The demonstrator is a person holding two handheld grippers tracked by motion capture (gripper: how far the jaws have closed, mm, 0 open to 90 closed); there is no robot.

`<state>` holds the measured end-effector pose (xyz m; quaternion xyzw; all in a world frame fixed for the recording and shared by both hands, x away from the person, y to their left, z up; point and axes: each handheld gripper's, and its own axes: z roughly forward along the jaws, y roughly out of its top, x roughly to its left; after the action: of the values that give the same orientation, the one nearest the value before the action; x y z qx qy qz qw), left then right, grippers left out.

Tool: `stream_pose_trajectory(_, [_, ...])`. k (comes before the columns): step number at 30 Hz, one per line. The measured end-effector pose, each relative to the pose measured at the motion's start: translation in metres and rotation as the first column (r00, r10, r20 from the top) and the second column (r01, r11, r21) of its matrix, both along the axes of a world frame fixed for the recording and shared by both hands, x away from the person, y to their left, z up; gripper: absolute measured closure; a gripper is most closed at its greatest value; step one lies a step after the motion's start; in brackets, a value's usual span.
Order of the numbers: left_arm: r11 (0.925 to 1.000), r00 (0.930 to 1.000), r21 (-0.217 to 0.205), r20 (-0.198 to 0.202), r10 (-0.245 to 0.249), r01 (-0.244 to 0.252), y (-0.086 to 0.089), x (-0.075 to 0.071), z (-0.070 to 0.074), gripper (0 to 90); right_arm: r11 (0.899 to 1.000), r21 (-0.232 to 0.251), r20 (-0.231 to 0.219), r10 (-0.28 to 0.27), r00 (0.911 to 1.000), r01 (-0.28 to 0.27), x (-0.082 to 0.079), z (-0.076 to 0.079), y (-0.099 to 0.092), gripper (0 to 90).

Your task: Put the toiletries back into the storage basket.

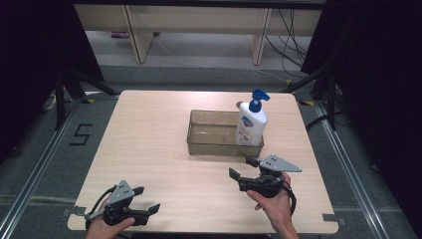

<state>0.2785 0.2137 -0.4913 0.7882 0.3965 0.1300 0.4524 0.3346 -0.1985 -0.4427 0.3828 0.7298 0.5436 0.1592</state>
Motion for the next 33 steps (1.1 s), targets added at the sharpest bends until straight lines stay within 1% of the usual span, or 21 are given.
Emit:
stream_pose_trajectory(4, [1.0000, 1.0000, -0.004, 0.003, -0.005, 0.005, 0.000, 0.000, 0.000, 16.0, 0.999, 0.028, -0.024, 0.018, 0.9996, -0.017, -0.004, -0.003, 0.002, 23.2])
stream_pose_trajectory(6, [1.0000, 1.0000, 0.002, 0.002, -0.003, 0.003, 0.000, 0.000, 0.000, 16.0, 1.000, 0.017, -0.013, 0.022, 0.9997, -0.022, -0.006, -0.005, 0.003, 22.9])
stream_pose_trajectory(7, [1.0000, 1.0000, 0.003, 0.001, -0.003, 0.003, 0.000, 0.000, 0.000, 16.0, 0.999, 0.033, -0.032, 0.027, 0.9991, -0.026, -0.007, -0.006, 0.004, 22.7])
stream_pose_trajectory(8, [1.0000, 1.0000, 0.000, 0.003, -0.006, 0.006, 0.000, 0.000, 0.000, 16.0, 0.999, 0.020, -0.023, 0.029, 0.9993, -0.029, -0.008, -0.008, 0.004, 22.6])
stream_pose_trajectory(9, [1.0000, 1.0000, -0.004, 0.004, -0.008, 0.008, 0.000, 0.000, 0.000, 16.0, 1.000, 0.013, -0.037, 0.020, 0.9991, -0.019, -0.010, -0.009, 0.005, 22.3])
stream_pose_trajectory(13, [1.0000, 0.9999, -0.003, 0.005, -0.009, 0.009, 0.000, 0.000, -0.001, 16.0, 0.999, 0.017, -0.036, 0.040, 0.9986, -0.039, -0.015, -0.011, 0.007, 19.8])
stream_pose_trajectory(14, [1.0000, 0.9999, -0.002, 0.005, -0.009, 0.009, 0.000, 0.000, -0.001, 16.0, 0.999, 0.020, -0.054, 0.037, 0.9978, -0.036, -0.018, -0.010, 0.009, 19.3])
stream_pose_trajectory(15, [1.0000, 0.9999, -0.002, 0.005, -0.009, 0.009, 0.000, 0.000, -0.001, 16.0, 0.999, 0.012, -0.026, 0.045, 0.9987, -0.045, -0.017, -0.012, 0.009, 19.0])
stream_pose_trajectory(17, [0.9999, 0.9999, -0.004, 0.007, -0.010, 0.010, 0.000, 0.000, -0.001, 16.0, 0.999, -0.001, -0.021, 0.048, 0.9986, -0.048, -0.020, -0.011, 0.009, 19.0])
stream_pose_trajectory(18, [1.0000, 0.9999, -0.001, 0.006, -0.009, 0.009, 0.000, 0.000, -0.001, 16.0, 0.999, 0.025, -0.045, 0.048, 0.9979, -0.046, -0.022, -0.012, 0.011, 18.8])
stream_pose_trajectory(19, [1.0000, 0.9999, -0.001, 0.006, -0.009, 0.009, 0.000, 0.000, -0.001, 16.0, 0.999, 0.004, -0.034, 0.052, 0.9981, -0.052, -0.022, -0.012, 0.011, 18.5])
stream_pose_trajectory(20, [0.9999, 0.9999, -0.006, 0.008, -0.009, 0.009, -0.001, 0.000, -0.001, 16.0, 0.998, 0.015, -0.044, 0.053, 0.9976, -0.053, -0.025, -0.012, 0.011, 18.3])
stream_pose_trajectory(21, [1.0000, 0.9999, 0.000, 0.006, -0.009, 0.009, -0.001, 0.000, -0.001, 16.0, 0.999, -0.001, -0.026, 0.053, 0.9982, -0.053, -0.025, -0.013, 0.010, 17.9])
stream_pose_trajectory(22, [1.0000, 0.9999, -0.001, 0.007, -0.008, 0.008, -0.001, 0.000, -0.001, 16.0, 0.999, 0.015, -0.036, 0.051, 0.9980, -0.051, -0.027, -0.014, 0.011, 17.6])
stream_pose_trajectory(24, [1.0000, 0.9999, 0.000, 0.007, -0.008, 0.008, -0.001, 0.000, -0.001, 16.0, 0.999, 0.014, -0.049, 0.052, 0.9974, -0.052, -0.029, -0.015, 0.011, 17.4])
stream_pose_trajectory(25, [1.0000, 0.9999, 0.000, 0.008, -0.008, 0.008, -0.001, 0.000, -0.001, 15.9, 0.998, 0.011, -0.033, 0.065, 0.9974, -0.064, -0.029, -0.017, 0.011, 17.3])
stream_pose_trajectory(26, [1.0000, 0.9999, 0.002, 0.008, -0.009, 0.009, -0.001, 0.000, -0.001, 15.9, 0.998, 0.013, -0.038, 0.060, 0.9975, -0.060, -0.030, -0.018, 0.011, 17.3])
stream_pose_trajectory(27, [1.0000, 1.0000, 0.004, 0.005, -0.006, 0.006, -0.001, 0.000, -0.001, 15.9, 0.998, -0.012, -0.023, 0.059, 0.9980, -0.060, -0.031, -0.018, 0.010, 17.3])
stream_pose_trajectory(28, [0.9999, 1.0000, 0.010, 0.004, -0.008, 0.008, 0.000, 0.000, -0.001, 15.9, 0.998, -0.005, -0.035, 0.066, 0.9972, -0.066, -0.032, -0.020, 0.010, 17.1])
stream_pose_trajectory(31, [0.9999, 1.0000, 0.009, 0.002, -0.003, 0.003, -0.001, 0.000, -0.001, 15.9, 0.998, -0.021, -0.033, 0.060, 0.9977, -0.060, -0.033, -0.025, 0.012, 17.0])
stream_pose_trajectory(33, [0.9999, 1.0000, 0.014, -0.001, -0.003, 0.003, -0.001, 0.000, -0.001, 15.9, 0.998, -0.008, -0.037, 0.066, 0.9971, -0.067, -0.034, -0.026, 0.012, 16.8])
